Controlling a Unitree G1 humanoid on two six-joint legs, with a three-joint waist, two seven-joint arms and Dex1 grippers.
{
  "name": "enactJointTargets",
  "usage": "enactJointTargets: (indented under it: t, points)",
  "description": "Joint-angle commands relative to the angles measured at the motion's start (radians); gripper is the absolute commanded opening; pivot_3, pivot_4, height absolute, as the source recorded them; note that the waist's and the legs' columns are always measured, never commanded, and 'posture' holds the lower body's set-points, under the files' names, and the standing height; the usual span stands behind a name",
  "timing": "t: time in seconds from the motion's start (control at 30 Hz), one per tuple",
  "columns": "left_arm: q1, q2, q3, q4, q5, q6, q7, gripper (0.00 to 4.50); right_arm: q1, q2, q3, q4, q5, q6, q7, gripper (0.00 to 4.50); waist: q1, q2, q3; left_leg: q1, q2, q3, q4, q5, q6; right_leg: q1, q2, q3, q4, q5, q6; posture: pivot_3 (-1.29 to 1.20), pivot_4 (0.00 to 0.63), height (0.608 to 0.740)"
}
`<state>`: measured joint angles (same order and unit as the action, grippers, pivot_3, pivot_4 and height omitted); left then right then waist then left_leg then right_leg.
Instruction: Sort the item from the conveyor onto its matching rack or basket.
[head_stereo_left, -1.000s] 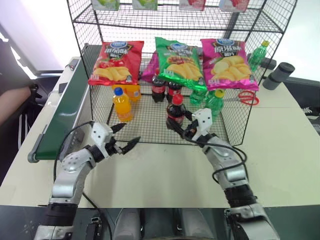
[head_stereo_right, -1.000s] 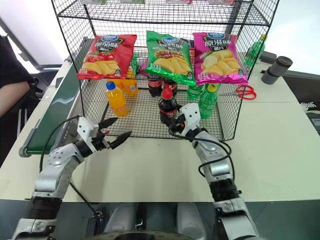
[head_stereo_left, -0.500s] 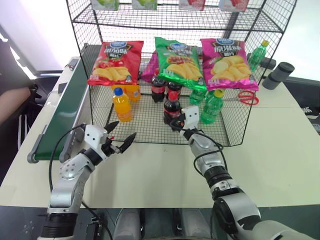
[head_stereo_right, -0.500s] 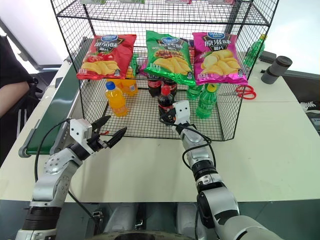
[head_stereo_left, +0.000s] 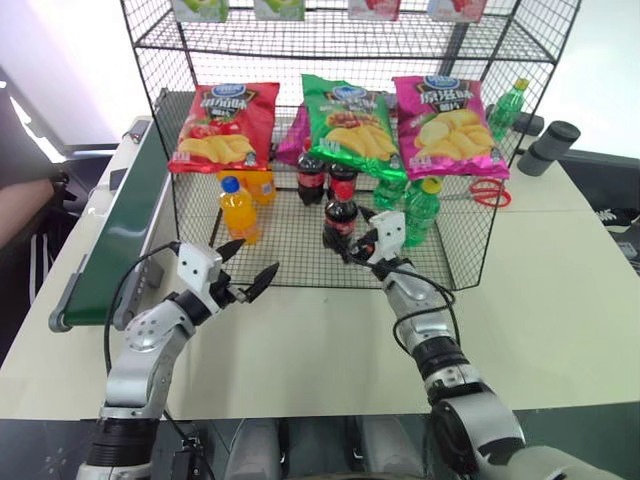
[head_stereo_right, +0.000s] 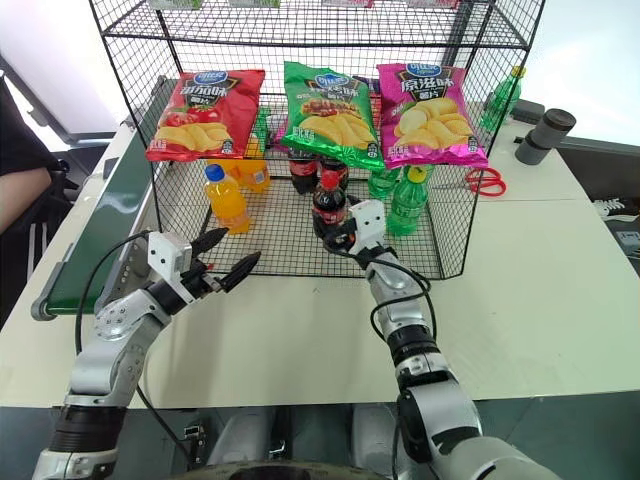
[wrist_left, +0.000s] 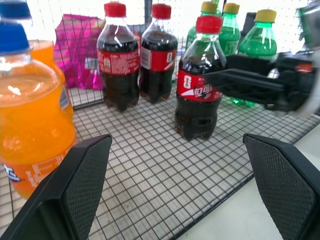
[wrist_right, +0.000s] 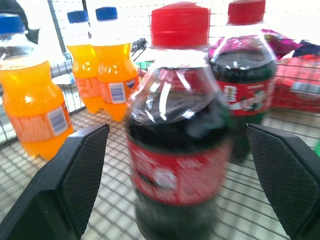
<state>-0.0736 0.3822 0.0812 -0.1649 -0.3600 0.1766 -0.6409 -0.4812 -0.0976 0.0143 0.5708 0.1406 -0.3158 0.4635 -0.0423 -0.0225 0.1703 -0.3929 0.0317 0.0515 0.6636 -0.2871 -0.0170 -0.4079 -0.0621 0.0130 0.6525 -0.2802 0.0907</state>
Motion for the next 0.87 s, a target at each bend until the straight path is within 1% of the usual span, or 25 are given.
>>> enactJointTargets:
  t: [0.03,0.27,0.37,0.47,0.63,0.87]
  points:
    - [-0.013,0.017,0.017,-0.026,-0.013,0.008,-0.004,4.5,0.086,-0.075,-0.005,-0.201,0.019,0.053,0.057,4.49,0.001,0.0,0.0,0.0,0.0,0.0,0.0,0.0,0.0,0.0,0.0,0.0,0.0,0.0,0.0,0.0,0.15,0.74]
    - [-0.018,0.097,0.054,-0.004,-0.018,0.033,-0.041,4.5,0.338,-0.324,-0.086,-0.618,0.208,0.314,0.237,4.49,0.001,0.0,0.0,0.0,0.0,0.0,0.0,0.0,0.0,0.001,0.0,0.0,-0.001,0.0,0.0,0.0,0.15,0.74]
    - [-0.008,0.136,0.078,0.022,-0.027,0.03,-0.074,4.5,0.43,-0.435,-0.145,-0.744,0.285,0.407,0.304,4.49,0.001,0.001,0.0,0.001,0.0,0.0,0.0,0.0,0.0,0.001,0.0,0.0,-0.001,0.0,0.0,0.0,0.15,0.74]
    - [0.012,0.174,0.093,0.058,-0.027,0.025,-0.113,4.5,0.51,-0.523,-0.217,-0.811,0.337,0.472,0.345,4.49,0.004,0.001,0.0,0.001,0.0,-0.001,-0.001,0.0,0.0,0.001,0.0,0.0,-0.002,0.0,-0.001,0.0,0.15,0.74]
    - [0.025,0.198,0.116,0.104,-0.029,0.004,-0.14,4.5,0.58,-0.576,-0.301,-0.836,0.366,0.517,0.357,4.49,0.009,0.0,0.0,0.001,0.0,-0.001,-0.001,0.0,0.0,0.003,0.0,0.0,-0.003,-0.001,-0.001,0.0,0.15,0.74]
    - [0.028,0.19,0.104,0.124,-0.012,-0.019,-0.152,4.5,0.572,-0.574,-0.311,-0.848,0.353,0.539,0.34,4.49,0.025,0.001,0.0,0.001,0.0,0.0,-0.001,0.0,0.0,0.002,0.0,0.001,-0.004,-0.001,-0.001,0.0,0.15,0.74]
